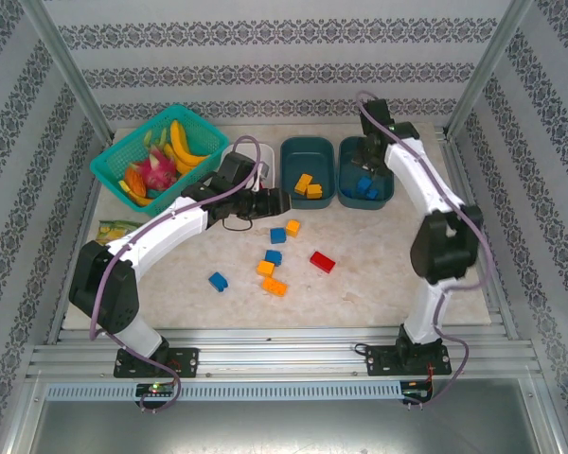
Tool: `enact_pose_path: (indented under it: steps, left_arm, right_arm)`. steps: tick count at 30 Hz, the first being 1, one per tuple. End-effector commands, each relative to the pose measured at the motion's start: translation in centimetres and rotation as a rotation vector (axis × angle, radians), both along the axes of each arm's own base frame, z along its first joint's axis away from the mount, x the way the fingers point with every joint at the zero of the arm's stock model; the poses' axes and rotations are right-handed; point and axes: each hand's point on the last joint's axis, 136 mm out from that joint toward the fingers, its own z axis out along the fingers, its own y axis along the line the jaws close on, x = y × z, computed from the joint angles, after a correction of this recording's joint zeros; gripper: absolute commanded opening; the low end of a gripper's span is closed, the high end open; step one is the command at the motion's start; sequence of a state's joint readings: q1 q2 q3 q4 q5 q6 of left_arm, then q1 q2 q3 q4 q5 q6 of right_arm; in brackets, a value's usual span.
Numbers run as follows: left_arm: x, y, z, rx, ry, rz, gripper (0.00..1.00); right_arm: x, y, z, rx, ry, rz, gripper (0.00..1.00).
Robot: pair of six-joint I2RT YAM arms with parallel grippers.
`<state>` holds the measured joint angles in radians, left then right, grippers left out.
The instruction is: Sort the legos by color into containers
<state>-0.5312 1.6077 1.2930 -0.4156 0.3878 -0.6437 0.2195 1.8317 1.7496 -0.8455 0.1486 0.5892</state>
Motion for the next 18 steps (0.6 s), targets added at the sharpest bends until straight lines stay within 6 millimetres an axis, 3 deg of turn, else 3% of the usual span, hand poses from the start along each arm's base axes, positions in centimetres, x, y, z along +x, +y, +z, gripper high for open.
enact_pose_path:
  steps: [1,3,8,13,18]
  left_arm:
    - [-0.9,0.3,0.8,0.078,-0.025,-0.038,0.68]
    - [-0.8,-0.1,0.0,0.126,-0.018,-0.065,0.67]
    - [-0.1,-2.6,-2.6,0.282,-0.013,-0.173,0.65]
    - [1.4,-3.7,-6.3,0.487,-0.004,-0.225,0.66]
    - [3.5,-3.2,-9.2,0.610,0.016,-0.200,0.68]
  right_arm:
    - [-3.3,3.5,4.3,0.065,-0.174,0.144,0.59]
    - [-6.2,5.2,4.6,0.148,-0.234,0.223,0.62]
    - [-15.0,9.8,2.2,0.393,-0.255,0.481,0.68]
    - [-21.3,10.2,-0.6,0.505,-0.180,0.550,0.80]
    - [-24.4,10.0,-2.2,0.566,-0.127,0.570,0.85]
